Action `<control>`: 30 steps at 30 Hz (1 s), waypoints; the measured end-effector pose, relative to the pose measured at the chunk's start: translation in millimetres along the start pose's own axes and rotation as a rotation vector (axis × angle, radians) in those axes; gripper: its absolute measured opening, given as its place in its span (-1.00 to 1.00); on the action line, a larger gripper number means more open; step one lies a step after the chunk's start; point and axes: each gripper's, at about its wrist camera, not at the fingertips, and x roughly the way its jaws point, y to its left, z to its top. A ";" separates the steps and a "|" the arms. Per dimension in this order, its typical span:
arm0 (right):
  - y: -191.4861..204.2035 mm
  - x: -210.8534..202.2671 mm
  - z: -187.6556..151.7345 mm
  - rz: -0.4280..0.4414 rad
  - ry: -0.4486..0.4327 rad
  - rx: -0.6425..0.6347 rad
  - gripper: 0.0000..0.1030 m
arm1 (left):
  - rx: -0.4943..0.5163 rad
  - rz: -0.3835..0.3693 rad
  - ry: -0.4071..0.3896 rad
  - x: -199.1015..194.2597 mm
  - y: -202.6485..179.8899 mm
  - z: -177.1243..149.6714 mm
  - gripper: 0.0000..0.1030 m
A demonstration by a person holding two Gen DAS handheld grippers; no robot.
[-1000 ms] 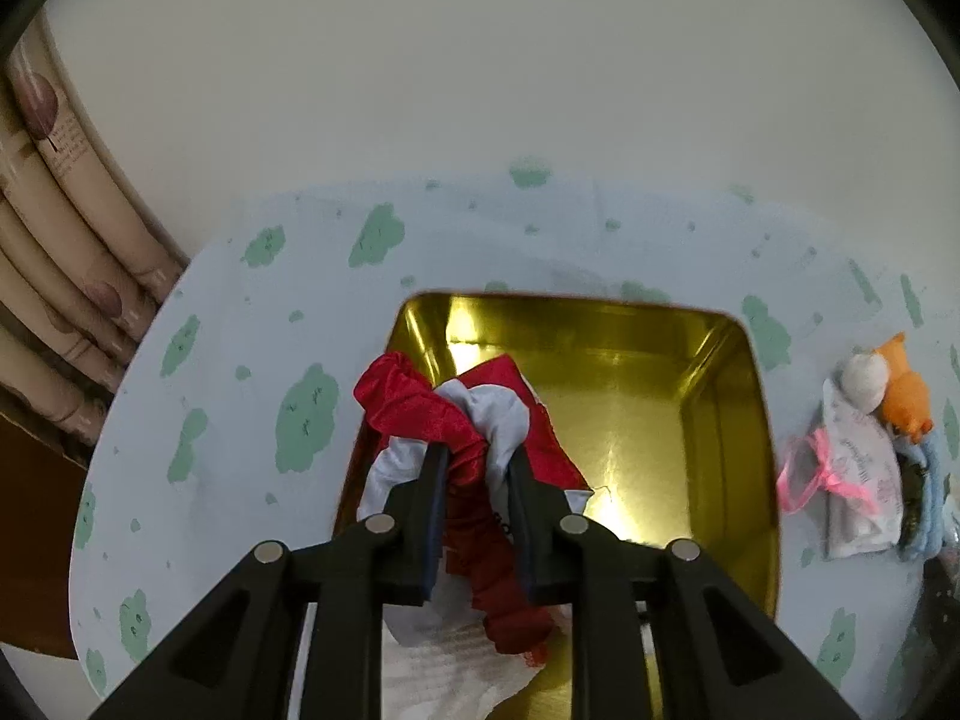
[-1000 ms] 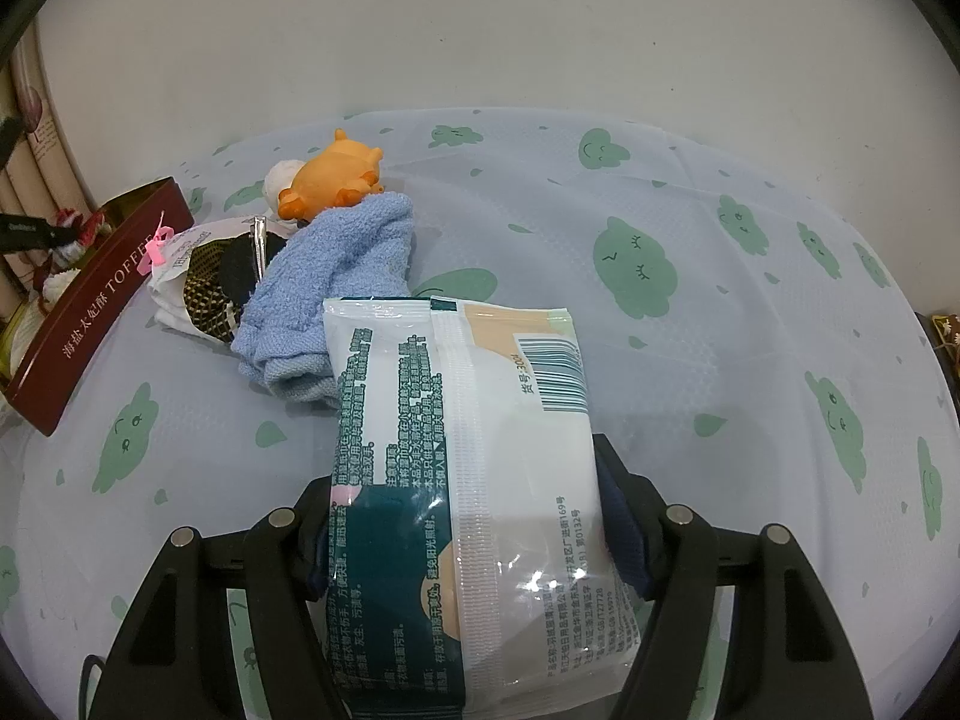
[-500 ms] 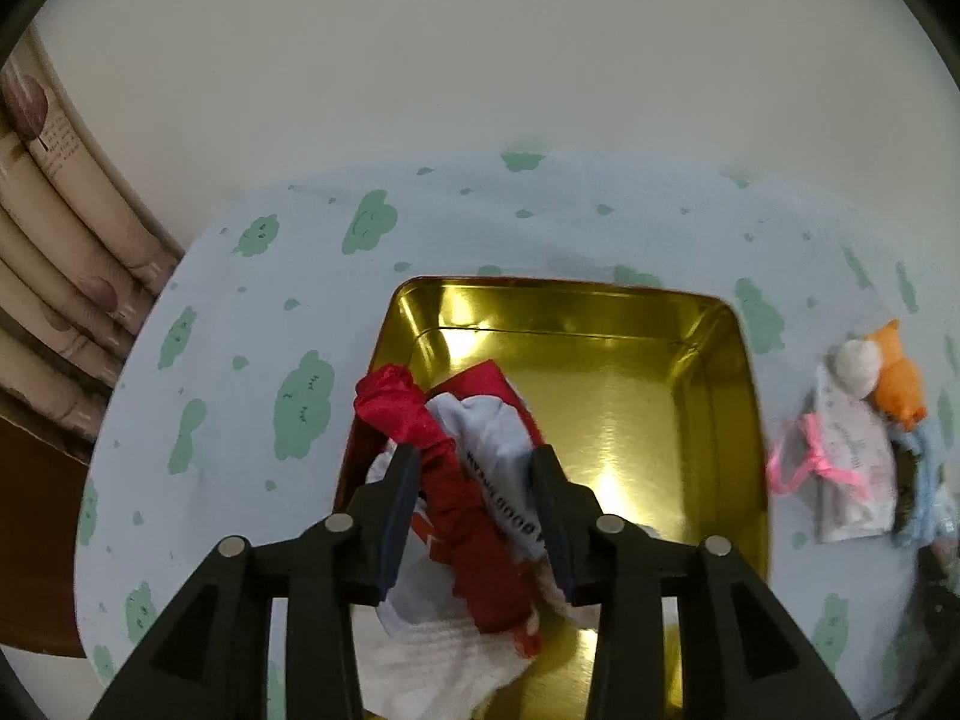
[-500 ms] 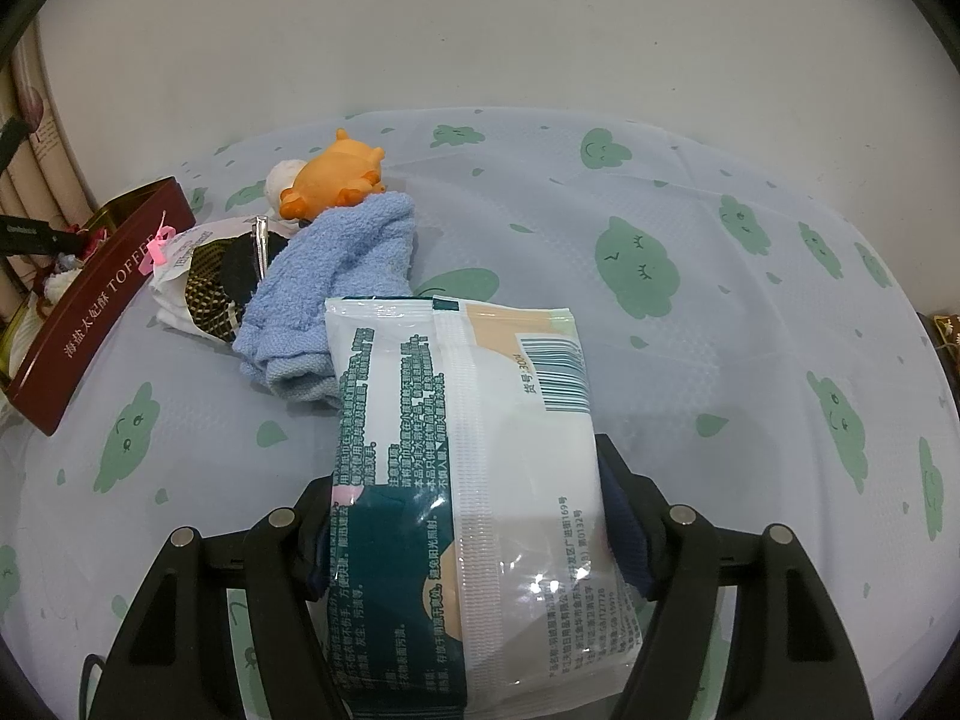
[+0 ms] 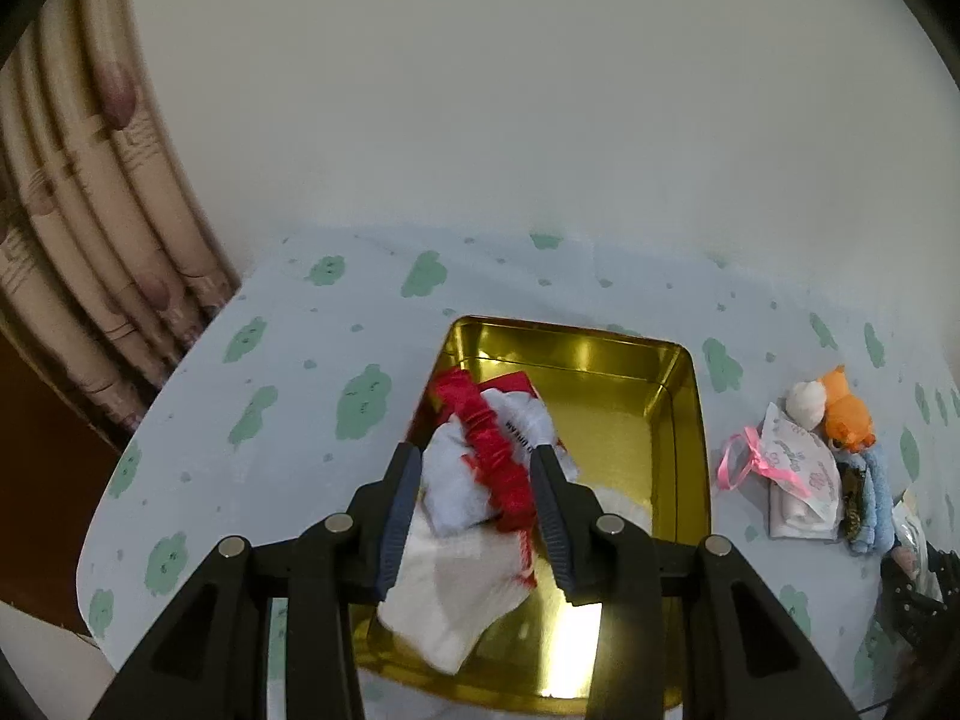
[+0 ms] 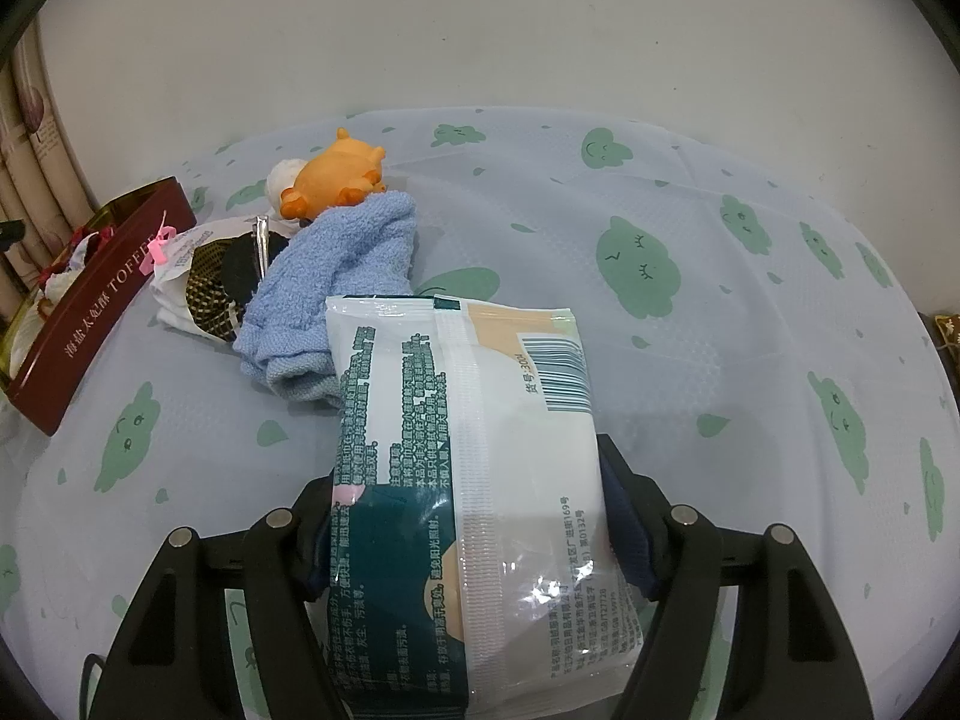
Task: Organize soft objects
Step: 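Carry the pouch into the tin and release it with the left gripper while the right holds the packet, then carry the wipes packet toward the gold tin with the right gripper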
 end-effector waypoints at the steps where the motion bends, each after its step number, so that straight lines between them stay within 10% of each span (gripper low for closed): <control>1: -0.1 0.0 0.2 -0.001 0.000 0.000 0.36 | -0.006 0.009 -0.011 -4.1 3.1 -4.2 -0.25; 30: 9.2 -37.8 2.3 -0.106 -0.012 0.007 0.05 | -0.184 0.117 -0.065 -17.1 84.5 -70.3 -0.24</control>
